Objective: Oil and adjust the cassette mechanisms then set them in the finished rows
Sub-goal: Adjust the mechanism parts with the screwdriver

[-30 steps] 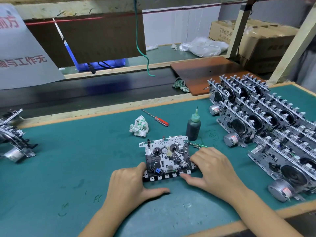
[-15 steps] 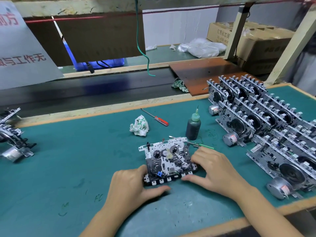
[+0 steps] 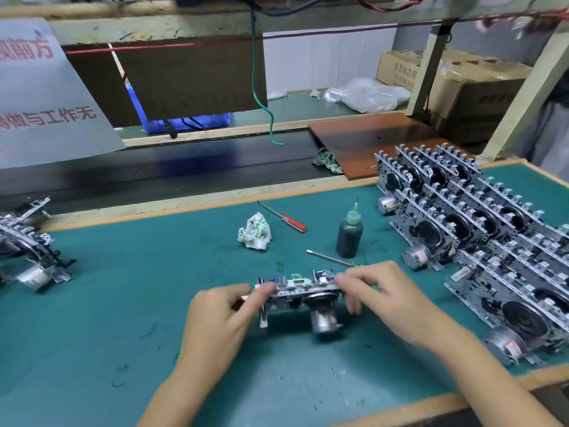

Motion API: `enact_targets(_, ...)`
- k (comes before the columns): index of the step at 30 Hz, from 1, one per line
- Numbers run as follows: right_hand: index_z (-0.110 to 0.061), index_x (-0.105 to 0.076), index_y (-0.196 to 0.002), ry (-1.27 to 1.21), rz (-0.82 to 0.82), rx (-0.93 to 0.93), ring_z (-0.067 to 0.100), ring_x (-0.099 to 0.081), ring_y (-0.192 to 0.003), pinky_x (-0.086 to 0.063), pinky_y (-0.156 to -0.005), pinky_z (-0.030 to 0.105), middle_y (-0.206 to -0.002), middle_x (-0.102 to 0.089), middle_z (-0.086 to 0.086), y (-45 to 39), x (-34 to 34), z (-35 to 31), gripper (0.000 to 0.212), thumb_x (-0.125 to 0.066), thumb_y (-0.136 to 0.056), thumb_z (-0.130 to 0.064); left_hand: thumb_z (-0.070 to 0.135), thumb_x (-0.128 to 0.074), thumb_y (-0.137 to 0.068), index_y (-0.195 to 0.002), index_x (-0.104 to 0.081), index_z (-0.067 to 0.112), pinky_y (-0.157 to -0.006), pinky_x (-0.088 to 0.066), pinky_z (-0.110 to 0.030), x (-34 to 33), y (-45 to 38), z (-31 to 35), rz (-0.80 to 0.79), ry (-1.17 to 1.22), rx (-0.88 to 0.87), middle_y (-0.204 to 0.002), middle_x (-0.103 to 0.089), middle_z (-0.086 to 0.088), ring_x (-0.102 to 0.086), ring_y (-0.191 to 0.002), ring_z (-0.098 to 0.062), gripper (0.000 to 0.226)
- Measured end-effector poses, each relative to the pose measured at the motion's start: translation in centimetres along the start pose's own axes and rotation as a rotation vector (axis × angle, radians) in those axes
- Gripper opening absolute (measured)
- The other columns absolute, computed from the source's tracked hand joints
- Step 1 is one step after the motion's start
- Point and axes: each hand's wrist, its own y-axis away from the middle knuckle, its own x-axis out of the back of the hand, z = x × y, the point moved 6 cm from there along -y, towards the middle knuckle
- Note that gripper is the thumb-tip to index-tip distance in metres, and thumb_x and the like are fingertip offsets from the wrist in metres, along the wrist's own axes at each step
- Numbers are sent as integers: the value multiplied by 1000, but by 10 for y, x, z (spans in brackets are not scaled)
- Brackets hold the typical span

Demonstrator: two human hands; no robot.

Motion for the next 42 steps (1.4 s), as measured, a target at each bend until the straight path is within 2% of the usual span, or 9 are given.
enact_targets(5,-13,-55,-44,-403,-155,-242,17,-54,-51,-43,-58,19,-48,-56,8,-6,-22,8,60,-59,-81,-60,76,-41,-69,-48,-25,12,-49,-19,-30,-9,4,-7,50,143,183,-41,-25,0,-24,-43,-15,69)
enact_targets(12,-15,-55,-47,-350,-146,-225,15,-53,-54,-44,-63,27,-49,-56,4,7,-27,9,60,-52,-70,-70,72,-37,-73,-50,-28,14,-53,-18,-31,-9,15,-11,53,154,186,-42,-24,3,-23,-46,-15,63)
enact_targets(15,-15,-52,-50,-212,-116,-210,11,-48,-53,-41,-64,33,-50,-54,1,13,-26,13,66,-46,-70,-77,72,-27,-76,-49,-35,17,-47,-22,-31,0,18,-8,51,-164,109,-41,-27,1,-22,-44,-14,62)
enact_targets(18,-24,-51,-64,-36,43,-161,5,-43,-55,-39,-60,32,-57,-51,-6,18,-19,17,54,-57,-60,-77,73,-27,-76,-58,-51,25,-51,-37,-28,17,16,1,135,-392,33,-55,-50,12,-47,-55,-10,57)
enact_targets(20,-36,-56,-78,-85,89,-79,4,-56,-74,-45,-69,23,-78,-60,-14,19,-19,14,37,-71,-57,-62,68,-36,-80,-83,-60,38,-67,-45,-23,18,12,10,123,-260,-76,-86,-59,23,-55,-84,-2,39)
enact_targets(22,-39,-61,-89,-171,77,-9,5,-60,-89,-43,-79,14,-91,-64,-18,17,-24,11,34,-77,-60,-45,59,-44,-84,-104,-60,42,-89,-40,-17,9,7,19,10,-103,-194,-109,-57,26,-50,-108,3,31)
enact_targets(24,-37,-64,-90,-271,76,-3,6,-62,-90,-43,-82,14,-93,-67,-16,15,-27,12,32,-79,-62,-31,53,-47,-87,-113,-58,44,-97,-33,-14,-6,3,27,-108,1,-276,-119,-56,26,-47,-118,2,29)
enact_targets(30,-42,-65,-98,-340,79,4,10,-64,-93,-47,-88,22,-96,-69,-12,9,-24,12,42,-79,-63,-24,39,-54,-87,-97,-71,39,-94,-41,-16,-20,-1,23,-45,214,-239,-110,-66,23,-59,-110,-2,20)
enact_targets(42,-38,-66,-95,-431,75,29,10,-65,-86,-47,-83,19,-92,-69,-10,7,-28,7,37,-78,-61,-29,36,-57,-87,-113,-64,36,-96,-42,-18,-23,3,22,-27,229,-289,-105,-67,25,-59,-110,-2,28)
